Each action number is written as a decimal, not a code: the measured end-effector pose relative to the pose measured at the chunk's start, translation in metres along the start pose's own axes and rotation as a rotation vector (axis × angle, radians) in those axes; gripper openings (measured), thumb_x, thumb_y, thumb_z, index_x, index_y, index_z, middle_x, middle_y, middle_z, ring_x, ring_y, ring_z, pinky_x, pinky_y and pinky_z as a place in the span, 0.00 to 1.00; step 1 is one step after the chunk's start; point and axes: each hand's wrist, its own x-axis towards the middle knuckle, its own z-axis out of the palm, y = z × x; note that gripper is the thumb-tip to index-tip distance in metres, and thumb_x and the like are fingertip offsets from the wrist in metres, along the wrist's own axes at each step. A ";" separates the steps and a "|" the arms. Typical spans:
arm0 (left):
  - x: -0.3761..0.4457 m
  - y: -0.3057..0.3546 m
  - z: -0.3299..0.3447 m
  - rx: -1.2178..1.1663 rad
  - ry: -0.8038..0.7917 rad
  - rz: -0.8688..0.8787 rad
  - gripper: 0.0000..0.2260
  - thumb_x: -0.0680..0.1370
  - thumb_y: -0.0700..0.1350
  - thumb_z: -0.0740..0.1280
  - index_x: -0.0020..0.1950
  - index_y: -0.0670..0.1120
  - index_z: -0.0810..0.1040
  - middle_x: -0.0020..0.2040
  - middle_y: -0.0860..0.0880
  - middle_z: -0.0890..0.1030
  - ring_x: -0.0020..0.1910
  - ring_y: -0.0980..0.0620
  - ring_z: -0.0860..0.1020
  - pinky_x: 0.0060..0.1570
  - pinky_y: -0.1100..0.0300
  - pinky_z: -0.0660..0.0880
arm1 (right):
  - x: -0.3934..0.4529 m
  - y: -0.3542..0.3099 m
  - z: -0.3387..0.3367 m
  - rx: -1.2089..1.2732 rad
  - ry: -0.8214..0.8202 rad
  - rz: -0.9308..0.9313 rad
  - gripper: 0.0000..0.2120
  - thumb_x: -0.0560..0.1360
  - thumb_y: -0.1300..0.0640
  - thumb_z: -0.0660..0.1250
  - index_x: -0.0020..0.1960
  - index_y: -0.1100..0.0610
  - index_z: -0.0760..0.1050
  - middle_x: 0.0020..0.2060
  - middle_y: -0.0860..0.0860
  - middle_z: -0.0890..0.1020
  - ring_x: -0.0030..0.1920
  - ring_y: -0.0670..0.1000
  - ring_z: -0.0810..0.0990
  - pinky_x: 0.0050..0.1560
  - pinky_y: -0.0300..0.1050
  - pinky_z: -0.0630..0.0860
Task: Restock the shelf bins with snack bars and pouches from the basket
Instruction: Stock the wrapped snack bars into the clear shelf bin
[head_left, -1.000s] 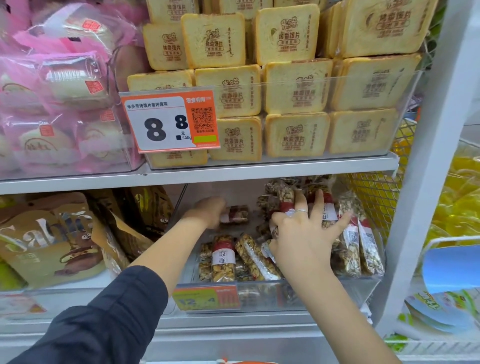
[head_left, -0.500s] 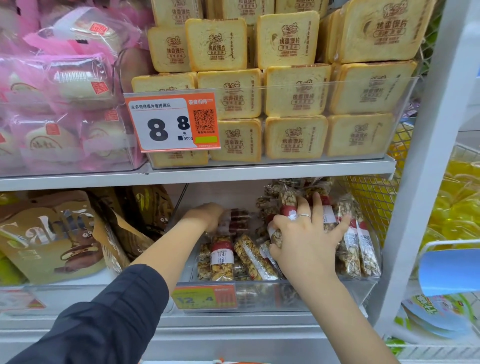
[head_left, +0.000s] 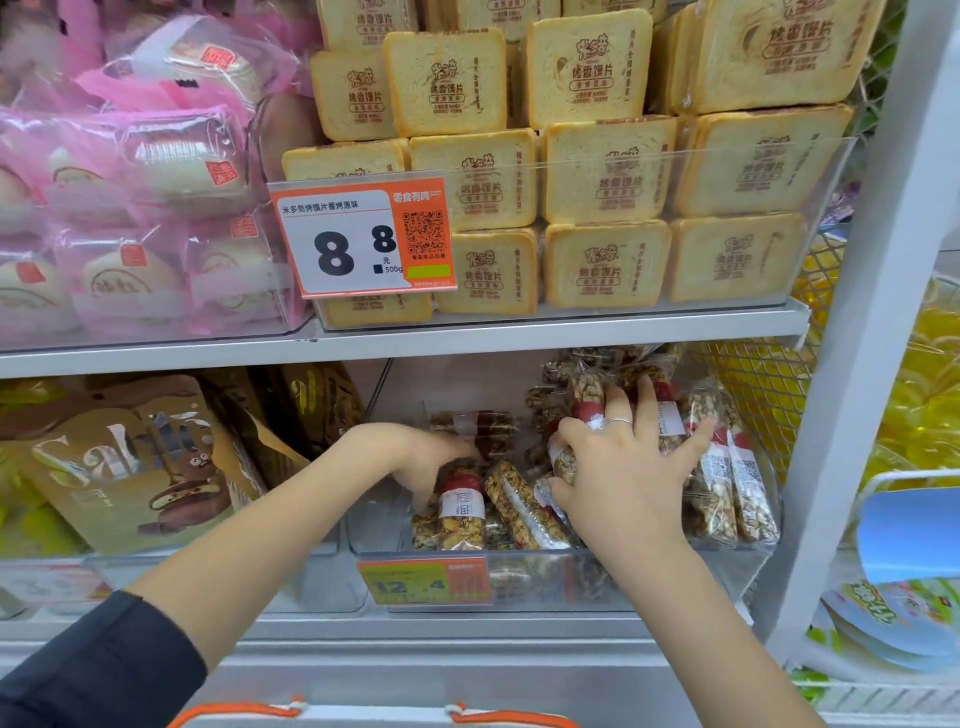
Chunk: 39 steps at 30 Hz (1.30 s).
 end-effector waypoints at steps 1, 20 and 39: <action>0.000 -0.002 0.006 -0.012 0.023 0.020 0.40 0.70 0.38 0.73 0.76 0.50 0.55 0.73 0.47 0.64 0.70 0.45 0.65 0.67 0.49 0.67 | 0.000 0.001 0.000 0.000 0.001 -0.008 0.17 0.67 0.44 0.74 0.54 0.44 0.76 0.73 0.59 0.64 0.76 0.62 0.49 0.64 0.78 0.42; -0.012 0.002 0.022 -0.221 0.423 0.182 0.27 0.68 0.47 0.76 0.64 0.45 0.72 0.62 0.47 0.75 0.59 0.48 0.73 0.59 0.52 0.71 | -0.014 -0.025 0.012 0.109 -0.020 -0.452 0.28 0.68 0.33 0.54 0.53 0.47 0.82 0.56 0.47 0.83 0.67 0.49 0.73 0.65 0.66 0.61; -0.006 0.024 0.017 -0.297 0.296 -0.263 0.18 0.76 0.32 0.61 0.66 0.38 0.70 0.56 0.43 0.76 0.51 0.46 0.76 0.46 0.58 0.73 | 0.016 -0.023 -0.006 -0.022 -0.136 -0.061 0.24 0.72 0.58 0.67 0.67 0.50 0.66 0.59 0.49 0.79 0.77 0.50 0.47 0.67 0.59 0.56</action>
